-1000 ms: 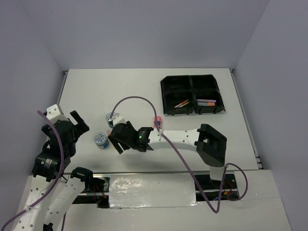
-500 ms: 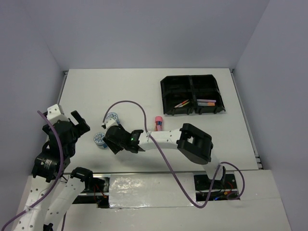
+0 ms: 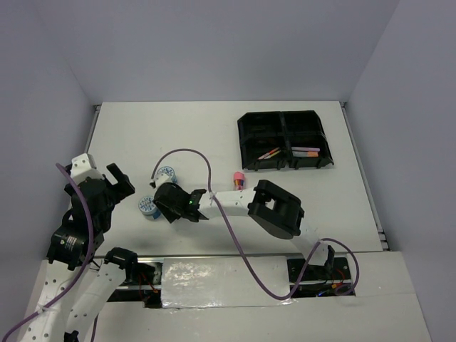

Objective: Sort the stationery into containers
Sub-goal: Pick up the pen from the center of the board.

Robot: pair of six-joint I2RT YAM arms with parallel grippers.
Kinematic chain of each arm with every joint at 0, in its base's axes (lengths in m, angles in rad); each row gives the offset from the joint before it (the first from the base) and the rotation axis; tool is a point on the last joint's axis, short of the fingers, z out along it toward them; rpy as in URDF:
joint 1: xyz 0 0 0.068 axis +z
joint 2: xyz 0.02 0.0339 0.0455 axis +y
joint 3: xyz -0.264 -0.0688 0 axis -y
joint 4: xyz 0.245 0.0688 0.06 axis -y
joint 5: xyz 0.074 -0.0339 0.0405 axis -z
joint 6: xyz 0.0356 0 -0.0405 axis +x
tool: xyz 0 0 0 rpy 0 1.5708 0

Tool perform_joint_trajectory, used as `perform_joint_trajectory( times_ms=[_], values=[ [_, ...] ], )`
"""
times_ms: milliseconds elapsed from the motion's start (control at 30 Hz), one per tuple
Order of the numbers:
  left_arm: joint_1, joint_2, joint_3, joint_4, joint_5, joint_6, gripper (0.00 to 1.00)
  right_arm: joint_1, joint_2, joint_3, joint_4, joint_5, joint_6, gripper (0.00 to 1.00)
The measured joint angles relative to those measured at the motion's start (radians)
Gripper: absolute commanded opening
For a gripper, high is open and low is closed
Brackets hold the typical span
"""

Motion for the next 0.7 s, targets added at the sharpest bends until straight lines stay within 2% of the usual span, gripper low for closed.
perform_joint_trajectory(
  times_ms=[133, 267, 300, 333, 467, 700],
  values=[
    [0.0, 0.0, 0.0, 0.01, 0.011, 0.017, 0.99, -0.002, 0.0, -0.002, 0.002, 0.005, 0.0, 0.3],
    [0.0, 0.0, 0.0, 0.016, 0.019, 0.02, 0.99, -0.003, -0.007, -0.025, 0.028, 0.008, 0.006, 0.17],
    [0.0, 0.0, 0.0, 0.018, 0.02, 0.021, 0.99, -0.003, -0.015, -0.041, 0.04, 0.008, 0.006, 0.1],
    [0.0, 0.0, 0.0, 0.019, 0.021, 0.021, 0.99, -0.003, -0.026, -0.061, 0.053, 0.008, 0.008, 0.06],
    [0.0, 0.0, 0.0, 0.024, 0.026, 0.021, 0.99, -0.002, -0.104, -0.166, 0.056, 0.023, 0.017, 0.0],
    [0.0, 0.0, 0.0, 0.029, 0.029, 0.021, 0.99, -0.002, -0.349, -0.367, 0.034, 0.054, 0.029, 0.0]
  ],
)
